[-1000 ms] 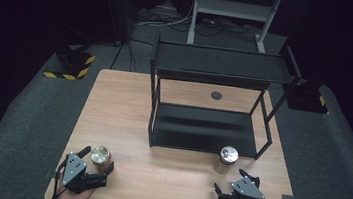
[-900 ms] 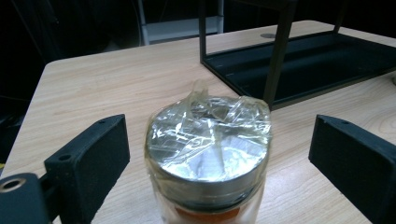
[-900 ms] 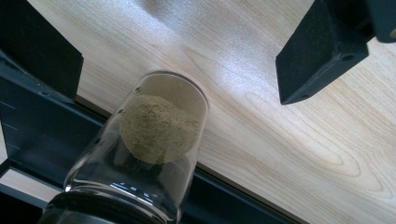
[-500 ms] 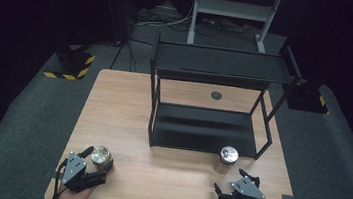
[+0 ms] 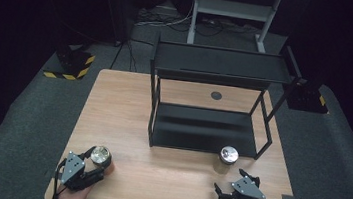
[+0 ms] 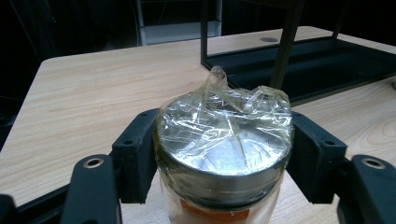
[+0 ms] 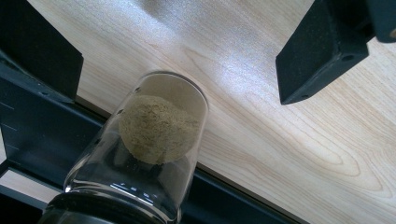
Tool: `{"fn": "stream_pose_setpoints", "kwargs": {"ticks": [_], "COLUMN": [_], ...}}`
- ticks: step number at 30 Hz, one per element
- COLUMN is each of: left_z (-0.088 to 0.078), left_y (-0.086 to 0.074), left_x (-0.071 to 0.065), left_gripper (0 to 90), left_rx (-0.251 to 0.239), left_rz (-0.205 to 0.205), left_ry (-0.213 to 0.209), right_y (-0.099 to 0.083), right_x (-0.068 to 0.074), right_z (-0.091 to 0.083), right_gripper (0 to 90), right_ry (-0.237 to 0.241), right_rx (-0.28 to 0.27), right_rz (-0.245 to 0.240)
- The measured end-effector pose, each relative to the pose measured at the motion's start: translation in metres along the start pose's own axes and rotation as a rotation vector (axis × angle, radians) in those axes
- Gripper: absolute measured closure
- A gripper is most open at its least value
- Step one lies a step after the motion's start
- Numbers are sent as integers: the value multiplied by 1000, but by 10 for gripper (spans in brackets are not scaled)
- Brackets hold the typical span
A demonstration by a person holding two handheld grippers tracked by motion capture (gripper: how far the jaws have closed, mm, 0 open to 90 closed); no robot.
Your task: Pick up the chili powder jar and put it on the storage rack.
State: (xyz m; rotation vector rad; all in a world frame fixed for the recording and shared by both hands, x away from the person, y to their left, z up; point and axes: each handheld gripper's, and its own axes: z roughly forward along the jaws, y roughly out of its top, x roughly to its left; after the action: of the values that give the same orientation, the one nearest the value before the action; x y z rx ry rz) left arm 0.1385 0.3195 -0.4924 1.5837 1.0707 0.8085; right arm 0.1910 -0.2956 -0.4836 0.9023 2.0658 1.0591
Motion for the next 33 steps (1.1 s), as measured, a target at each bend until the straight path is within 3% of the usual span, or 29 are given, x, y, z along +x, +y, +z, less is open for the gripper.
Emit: {"fn": "stream_pose_setpoints", "kwargs": {"ticks": [7,16,33], "left_z": [0,-5,-1], "left_y": [1,10,41], "left_x": [-1,-7,-35], "left_gripper": [344,344,343], "left_rx": [-6,-36,-94], "left_rz": [-4,24,67], "left_ry": [-5,-36,-150], "right_y": [-1,-1,-1], "right_x": [-1,-1,-2], "right_z": [0,0,0], "right_gripper": [0,0,0], "right_ry": [2,2,6], "right_rx": [-4,-4,-5], "right_rz": [9,6,14]}}
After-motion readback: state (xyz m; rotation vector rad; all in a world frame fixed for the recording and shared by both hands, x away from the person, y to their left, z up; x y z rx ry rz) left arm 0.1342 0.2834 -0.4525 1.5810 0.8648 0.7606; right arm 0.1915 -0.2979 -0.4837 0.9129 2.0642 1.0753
